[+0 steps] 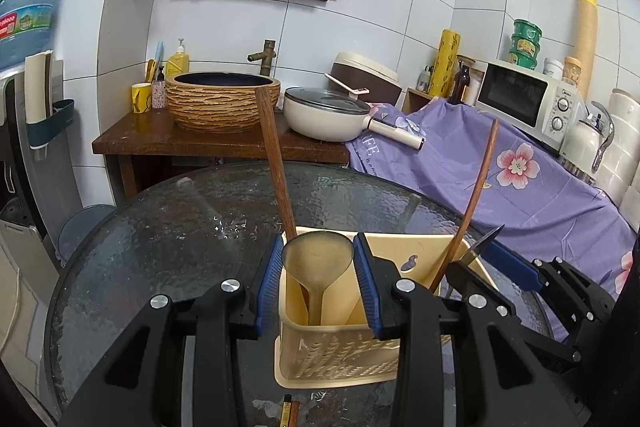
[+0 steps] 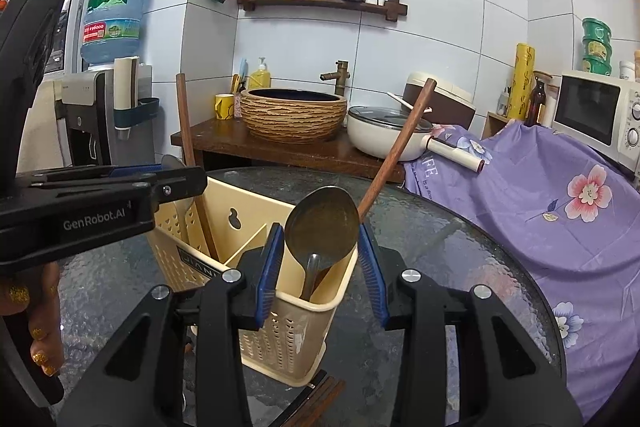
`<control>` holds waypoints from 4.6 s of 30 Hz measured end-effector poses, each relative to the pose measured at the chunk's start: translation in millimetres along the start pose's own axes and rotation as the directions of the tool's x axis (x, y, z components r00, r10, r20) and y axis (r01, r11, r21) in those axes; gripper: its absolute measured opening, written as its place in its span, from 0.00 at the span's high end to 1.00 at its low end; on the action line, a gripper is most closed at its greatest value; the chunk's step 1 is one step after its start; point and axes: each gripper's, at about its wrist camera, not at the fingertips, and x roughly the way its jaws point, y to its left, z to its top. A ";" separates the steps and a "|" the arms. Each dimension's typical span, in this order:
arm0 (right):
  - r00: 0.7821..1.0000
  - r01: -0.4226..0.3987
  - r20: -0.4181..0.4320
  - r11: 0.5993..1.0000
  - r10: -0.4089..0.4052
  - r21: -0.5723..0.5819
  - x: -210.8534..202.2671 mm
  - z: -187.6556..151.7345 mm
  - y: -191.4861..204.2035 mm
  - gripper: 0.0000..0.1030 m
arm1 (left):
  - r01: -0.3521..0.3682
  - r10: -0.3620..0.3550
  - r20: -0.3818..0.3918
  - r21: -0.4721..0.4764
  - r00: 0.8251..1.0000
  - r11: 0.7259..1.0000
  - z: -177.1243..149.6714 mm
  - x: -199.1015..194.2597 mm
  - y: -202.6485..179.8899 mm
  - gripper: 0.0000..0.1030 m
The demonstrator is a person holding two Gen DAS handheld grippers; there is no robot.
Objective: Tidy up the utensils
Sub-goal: 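Open both tools to release the spoons in the holder, then move both tools back toward the remaining chopsticks and spoon on the table, then grasp a wooden chopstick with the right tool while the left tool grasps a black gold-tipped chopstick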
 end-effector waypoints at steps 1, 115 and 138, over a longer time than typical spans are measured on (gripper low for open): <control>1.000 0.001 0.000 1.000 -0.001 -0.002 -0.4 -0.1 0.0 0.62 | -0.002 0.002 0.003 0.007 1.000 1.000 -0.7 -0.4 -0.4 0.66; 0.842 0.022 -0.539 0.996 0.028 0.086 -43.9 -139.2 -12.5 0.85 | -0.178 0.181 -0.432 0.046 0.884 0.983 -147.2 -30.7 75.7 0.69; 0.794 0.014 -0.605 0.992 0.065 0.125 57.2 -98.6 -34.9 0.70 | -0.096 0.172 -0.521 0.170 0.836 0.981 -107.6 44.2 57.4 0.56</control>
